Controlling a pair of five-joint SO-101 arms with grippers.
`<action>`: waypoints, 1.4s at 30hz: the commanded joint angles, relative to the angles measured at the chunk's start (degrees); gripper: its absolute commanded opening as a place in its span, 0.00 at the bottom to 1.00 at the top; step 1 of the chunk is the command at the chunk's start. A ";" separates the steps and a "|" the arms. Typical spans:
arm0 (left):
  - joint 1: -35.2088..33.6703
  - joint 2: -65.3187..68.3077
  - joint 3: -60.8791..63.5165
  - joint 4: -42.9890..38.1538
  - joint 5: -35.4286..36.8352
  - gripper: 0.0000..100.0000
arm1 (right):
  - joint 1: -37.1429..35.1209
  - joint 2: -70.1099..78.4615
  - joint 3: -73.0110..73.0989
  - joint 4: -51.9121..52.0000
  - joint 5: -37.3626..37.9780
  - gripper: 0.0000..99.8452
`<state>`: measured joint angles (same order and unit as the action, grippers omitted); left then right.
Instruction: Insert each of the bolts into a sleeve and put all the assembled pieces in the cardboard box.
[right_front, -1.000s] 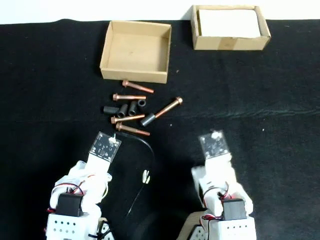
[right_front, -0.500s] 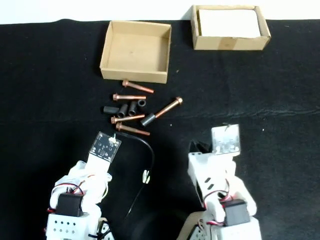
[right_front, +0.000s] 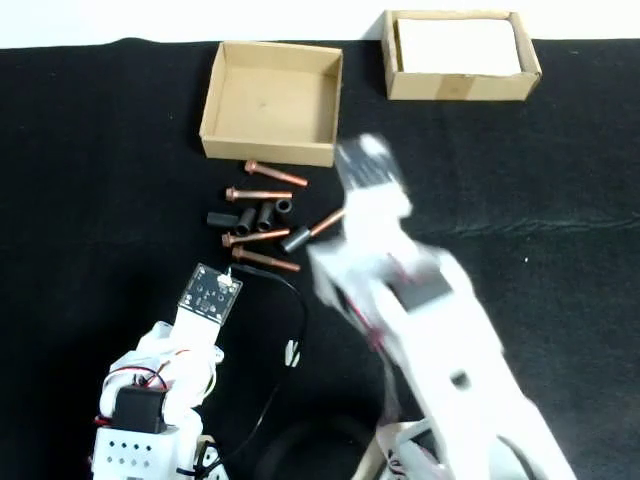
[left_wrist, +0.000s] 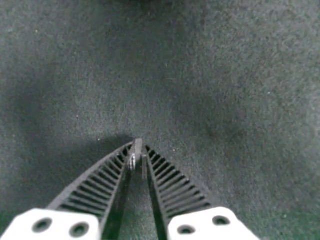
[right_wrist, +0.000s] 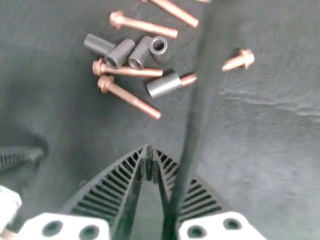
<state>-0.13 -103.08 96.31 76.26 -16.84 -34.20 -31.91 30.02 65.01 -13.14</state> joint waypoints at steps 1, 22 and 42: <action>0.48 -0.22 0.84 0.18 0.44 0.01 | -0.66 17.10 -13.49 0.57 -11.08 0.10; 0.48 -0.22 0.84 0.18 0.44 0.01 | -1.45 77.49 -76.00 26.15 -49.32 0.16; 0.48 -0.22 0.84 0.18 0.44 0.01 | -0.57 96.40 -87.08 26.59 -50.20 0.15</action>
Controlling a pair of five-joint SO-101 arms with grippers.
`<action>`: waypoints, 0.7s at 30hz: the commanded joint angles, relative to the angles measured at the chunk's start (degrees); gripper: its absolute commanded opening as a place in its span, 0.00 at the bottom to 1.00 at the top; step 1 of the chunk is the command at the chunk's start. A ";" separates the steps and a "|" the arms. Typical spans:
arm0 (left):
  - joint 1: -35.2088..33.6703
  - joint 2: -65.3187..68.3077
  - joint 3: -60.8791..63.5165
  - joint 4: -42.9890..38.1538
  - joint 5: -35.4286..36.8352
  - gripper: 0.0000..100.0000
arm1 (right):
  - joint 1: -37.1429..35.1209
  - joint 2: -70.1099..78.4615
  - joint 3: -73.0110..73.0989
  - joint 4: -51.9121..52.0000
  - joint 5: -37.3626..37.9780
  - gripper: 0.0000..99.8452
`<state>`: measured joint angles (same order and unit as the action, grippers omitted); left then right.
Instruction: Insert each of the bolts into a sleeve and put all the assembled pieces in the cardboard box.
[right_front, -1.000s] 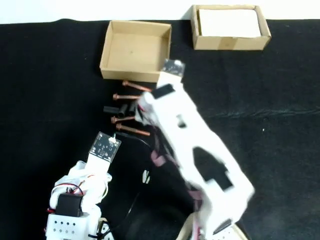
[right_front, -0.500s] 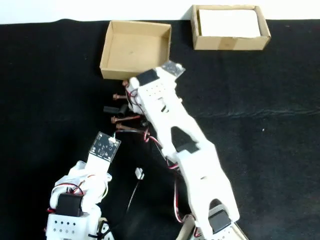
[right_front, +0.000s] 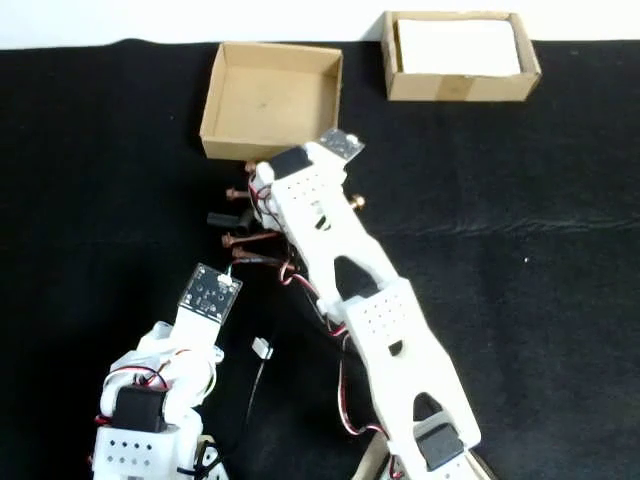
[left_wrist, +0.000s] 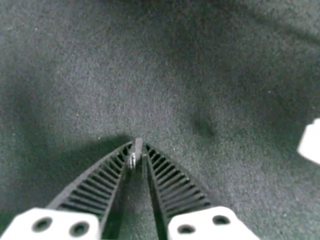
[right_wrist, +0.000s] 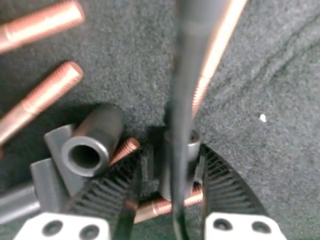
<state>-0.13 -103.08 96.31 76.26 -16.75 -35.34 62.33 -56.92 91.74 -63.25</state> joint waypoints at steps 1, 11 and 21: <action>0.48 -0.22 0.84 0.18 0.35 0.01 | 0.84 2.24 -0.13 -0.13 0.00 0.15; 0.48 -0.22 0.84 0.18 0.35 0.01 | 2.51 1.98 -0.75 6.90 6.59 0.03; 4.53 -0.22 0.84 0.18 0.35 0.01 | 5.32 -16.48 -8.92 9.19 27.96 0.01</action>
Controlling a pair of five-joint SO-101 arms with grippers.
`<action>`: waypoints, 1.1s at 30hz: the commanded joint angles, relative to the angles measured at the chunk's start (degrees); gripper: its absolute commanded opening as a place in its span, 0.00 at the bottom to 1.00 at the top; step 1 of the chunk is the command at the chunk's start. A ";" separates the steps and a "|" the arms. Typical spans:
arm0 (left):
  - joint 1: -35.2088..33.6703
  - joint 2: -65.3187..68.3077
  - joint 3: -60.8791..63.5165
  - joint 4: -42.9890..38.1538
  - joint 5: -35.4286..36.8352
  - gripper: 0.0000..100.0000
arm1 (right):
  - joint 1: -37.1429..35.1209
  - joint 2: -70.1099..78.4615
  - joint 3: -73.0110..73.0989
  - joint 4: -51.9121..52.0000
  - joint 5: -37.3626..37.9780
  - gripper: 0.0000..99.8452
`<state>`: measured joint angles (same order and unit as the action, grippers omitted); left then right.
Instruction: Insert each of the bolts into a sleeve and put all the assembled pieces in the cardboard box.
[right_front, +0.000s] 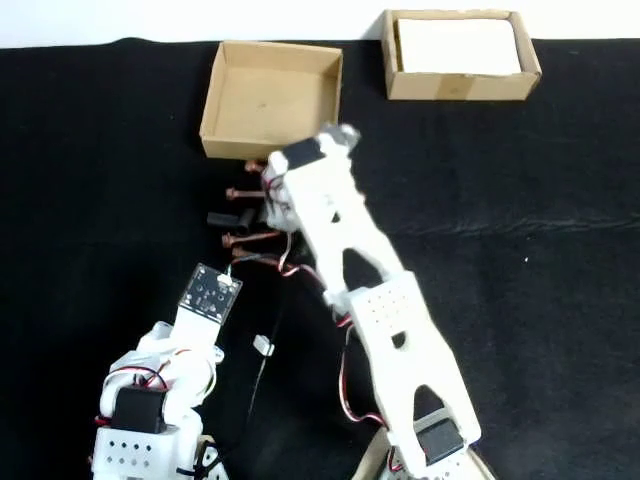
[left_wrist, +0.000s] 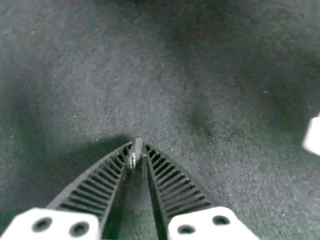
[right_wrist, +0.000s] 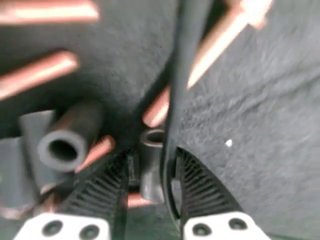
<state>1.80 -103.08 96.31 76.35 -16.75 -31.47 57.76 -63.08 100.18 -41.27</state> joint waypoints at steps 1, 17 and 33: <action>3.38 -0.22 0.84 0.09 0.35 0.01 | 1.54 -14.55 -2.77 0.84 8.18 0.01; 7.34 -0.22 0.84 0.09 0.26 0.01 | 14.55 -72.57 45.05 0.84 40.26 0.01; 0.84 -0.22 -0.31 0.53 -26.02 0.03 | 26.15 -114.51 114.15 -18.95 48.00 0.01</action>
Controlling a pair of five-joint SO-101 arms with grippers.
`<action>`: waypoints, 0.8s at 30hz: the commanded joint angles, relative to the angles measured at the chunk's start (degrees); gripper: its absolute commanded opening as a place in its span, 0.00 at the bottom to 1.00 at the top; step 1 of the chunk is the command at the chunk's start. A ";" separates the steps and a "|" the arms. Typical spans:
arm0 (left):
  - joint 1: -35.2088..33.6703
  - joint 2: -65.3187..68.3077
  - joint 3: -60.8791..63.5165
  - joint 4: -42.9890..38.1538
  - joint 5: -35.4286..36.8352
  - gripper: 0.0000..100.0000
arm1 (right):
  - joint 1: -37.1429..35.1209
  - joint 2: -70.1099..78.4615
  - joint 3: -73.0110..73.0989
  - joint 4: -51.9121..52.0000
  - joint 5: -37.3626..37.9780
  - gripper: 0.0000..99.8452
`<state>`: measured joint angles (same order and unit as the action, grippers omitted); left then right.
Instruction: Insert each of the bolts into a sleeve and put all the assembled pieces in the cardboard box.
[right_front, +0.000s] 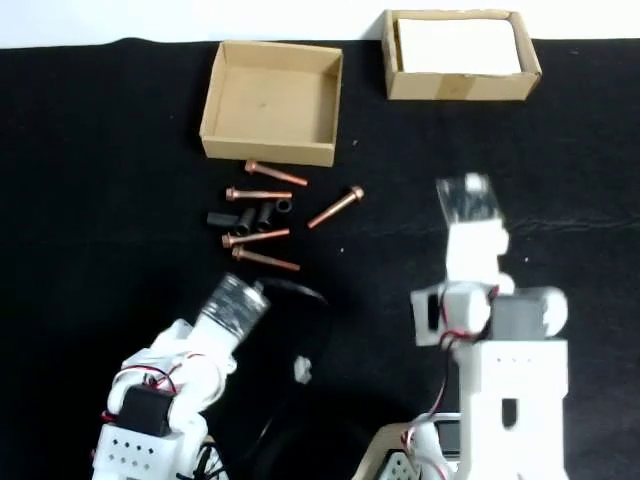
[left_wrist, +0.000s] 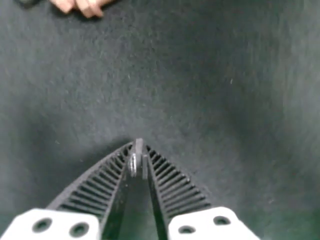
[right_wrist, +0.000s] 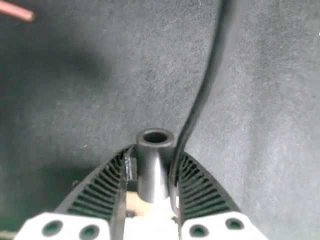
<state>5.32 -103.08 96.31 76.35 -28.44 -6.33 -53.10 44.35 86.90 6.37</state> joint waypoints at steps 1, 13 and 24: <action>-4.00 -0.22 -0.22 0.18 -16.97 0.03 | 1.01 -4.18 8.92 -7.60 0.26 0.01; -14.37 11.03 -24.40 0.09 -10.46 0.01 | 0.84 -4.26 31.78 -39.52 -11.96 0.01; -7.25 75.56 -76.88 12.57 21.36 0.02 | 0.92 -4.26 43.56 -50.24 -14.42 0.01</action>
<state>-5.32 -47.69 34.68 84.09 -14.55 -5.71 -56.26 86.55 38.99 -7.69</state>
